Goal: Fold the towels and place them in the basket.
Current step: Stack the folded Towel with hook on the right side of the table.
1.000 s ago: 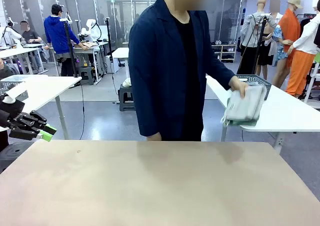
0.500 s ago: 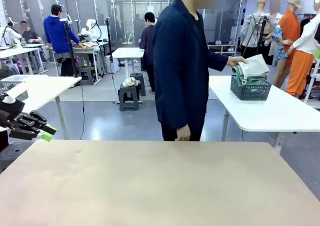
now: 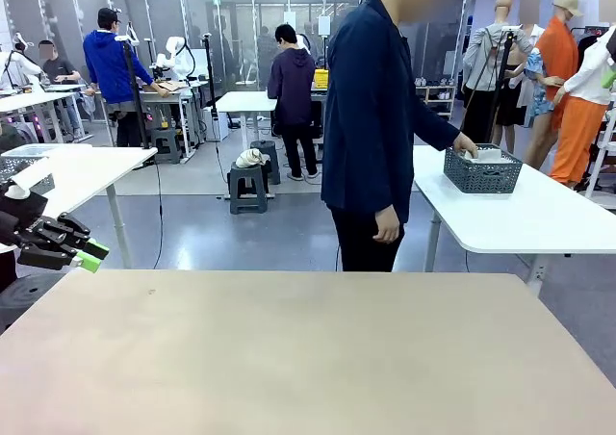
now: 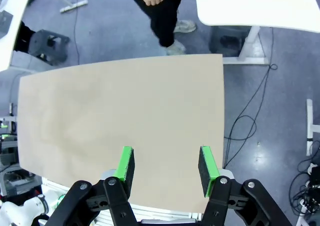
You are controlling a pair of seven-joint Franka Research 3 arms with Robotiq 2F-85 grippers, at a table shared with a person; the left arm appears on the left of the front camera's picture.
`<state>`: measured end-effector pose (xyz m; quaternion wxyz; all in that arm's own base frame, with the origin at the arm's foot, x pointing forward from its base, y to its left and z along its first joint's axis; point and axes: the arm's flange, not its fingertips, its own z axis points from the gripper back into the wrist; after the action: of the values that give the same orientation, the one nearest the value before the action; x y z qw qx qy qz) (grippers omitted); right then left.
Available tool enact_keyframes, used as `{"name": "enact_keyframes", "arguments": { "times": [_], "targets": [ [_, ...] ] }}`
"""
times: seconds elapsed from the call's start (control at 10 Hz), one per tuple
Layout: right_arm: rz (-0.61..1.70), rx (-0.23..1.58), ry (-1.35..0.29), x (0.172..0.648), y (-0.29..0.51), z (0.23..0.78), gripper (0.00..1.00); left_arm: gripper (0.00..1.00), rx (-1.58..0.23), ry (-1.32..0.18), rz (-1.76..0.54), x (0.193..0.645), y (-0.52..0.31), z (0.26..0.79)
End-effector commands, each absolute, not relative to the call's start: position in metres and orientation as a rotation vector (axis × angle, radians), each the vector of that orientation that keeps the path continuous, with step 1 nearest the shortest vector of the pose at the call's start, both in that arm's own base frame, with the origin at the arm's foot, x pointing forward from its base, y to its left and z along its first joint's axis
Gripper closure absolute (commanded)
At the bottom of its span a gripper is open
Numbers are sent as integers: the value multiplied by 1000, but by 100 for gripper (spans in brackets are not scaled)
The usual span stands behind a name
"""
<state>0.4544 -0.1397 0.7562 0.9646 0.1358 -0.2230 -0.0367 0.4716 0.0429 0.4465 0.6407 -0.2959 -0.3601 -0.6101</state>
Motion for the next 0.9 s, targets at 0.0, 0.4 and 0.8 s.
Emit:
{"name": "enact_keyframes", "arguments": {
  "times": [0.0,0.4,0.8],
  "targets": [
    [-68,312,-418,450,-131,750,34,59,-682,-836,-1396,470,43,447],
    [-59,309,-414,454,-132,751,34,59,-682,-836,-1396,470,43,447],
    [-59,309,-414,454,-132,751,34,59,-682,-836,-1396,470,43,447]
  ]
}}
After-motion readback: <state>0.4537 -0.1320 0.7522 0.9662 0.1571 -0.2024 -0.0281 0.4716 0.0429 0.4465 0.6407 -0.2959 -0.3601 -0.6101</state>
